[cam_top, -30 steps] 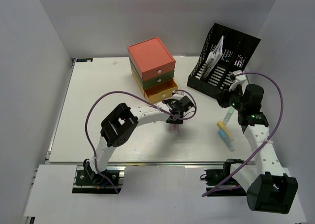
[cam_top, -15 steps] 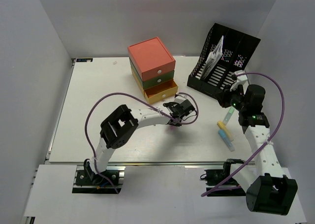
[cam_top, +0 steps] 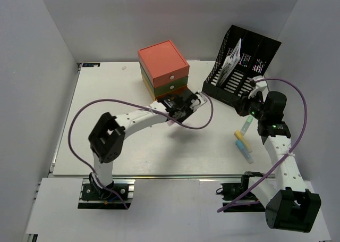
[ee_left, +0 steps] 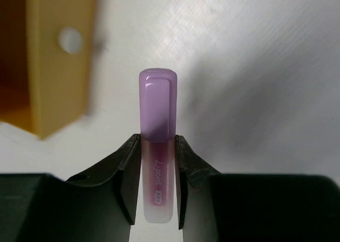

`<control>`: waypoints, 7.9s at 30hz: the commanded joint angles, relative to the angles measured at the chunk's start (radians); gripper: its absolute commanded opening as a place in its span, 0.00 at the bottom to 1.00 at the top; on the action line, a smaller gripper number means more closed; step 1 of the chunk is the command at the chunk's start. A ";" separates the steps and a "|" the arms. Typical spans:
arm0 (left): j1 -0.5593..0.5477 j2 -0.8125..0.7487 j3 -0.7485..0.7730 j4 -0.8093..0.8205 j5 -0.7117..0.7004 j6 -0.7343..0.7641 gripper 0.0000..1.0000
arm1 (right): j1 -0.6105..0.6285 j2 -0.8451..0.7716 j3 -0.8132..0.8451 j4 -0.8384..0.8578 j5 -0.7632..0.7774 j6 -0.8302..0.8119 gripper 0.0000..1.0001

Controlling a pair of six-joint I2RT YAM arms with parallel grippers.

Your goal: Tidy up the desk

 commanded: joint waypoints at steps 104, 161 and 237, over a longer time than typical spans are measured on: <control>0.218 -1.213 -0.838 0.468 0.155 -0.252 0.95 | -0.051 0.639 0.145 -0.264 0.687 0.061 0.50; 0.218 -1.319 -0.904 0.395 0.175 -0.528 0.92 | 0.582 0.837 0.774 -0.301 0.167 -1.517 0.00; 0.227 -1.116 -0.815 0.491 0.378 -0.229 0.61 | 0.102 0.564 0.162 -0.557 0.514 -0.569 0.66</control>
